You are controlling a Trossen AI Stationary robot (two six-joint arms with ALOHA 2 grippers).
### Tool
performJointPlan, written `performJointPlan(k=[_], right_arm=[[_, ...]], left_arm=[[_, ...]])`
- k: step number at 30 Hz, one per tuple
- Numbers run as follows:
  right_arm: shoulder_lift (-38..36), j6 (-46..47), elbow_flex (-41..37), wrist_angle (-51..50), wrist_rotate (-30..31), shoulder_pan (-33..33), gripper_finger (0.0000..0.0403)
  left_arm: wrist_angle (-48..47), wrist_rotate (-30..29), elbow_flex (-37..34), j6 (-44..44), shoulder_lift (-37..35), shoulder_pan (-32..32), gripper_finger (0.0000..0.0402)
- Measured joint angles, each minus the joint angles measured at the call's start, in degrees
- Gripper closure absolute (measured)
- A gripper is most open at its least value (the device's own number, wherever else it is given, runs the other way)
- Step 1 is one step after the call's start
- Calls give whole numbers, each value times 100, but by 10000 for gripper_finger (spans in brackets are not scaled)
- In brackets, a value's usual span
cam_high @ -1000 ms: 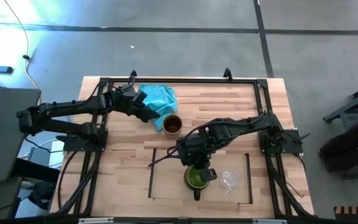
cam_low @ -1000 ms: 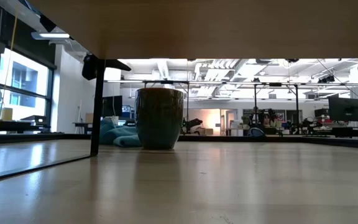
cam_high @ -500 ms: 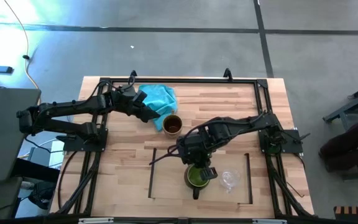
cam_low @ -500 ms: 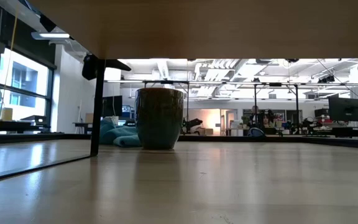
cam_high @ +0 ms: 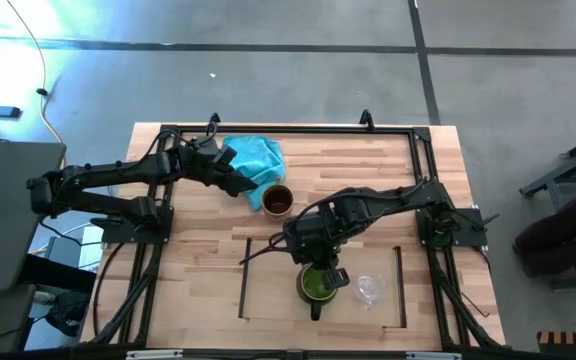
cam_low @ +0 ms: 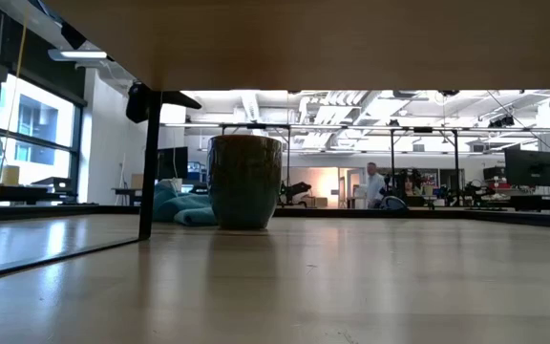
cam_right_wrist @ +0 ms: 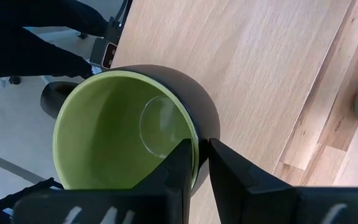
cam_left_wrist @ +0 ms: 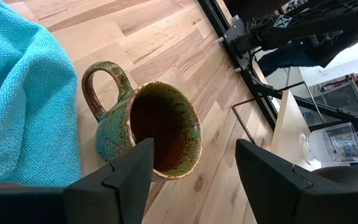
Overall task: Stack small to large cups/mugs on shelf
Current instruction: Put the black mug on the shelf
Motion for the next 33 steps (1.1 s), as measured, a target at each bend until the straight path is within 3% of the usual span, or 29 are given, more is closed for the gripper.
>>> performJointPlan(k=[33], right_arm=[[7, -458, 4, -17, -362, -33, 363]], left_arm=[[-1, 0, 0, -2, 1, 0, 186]])
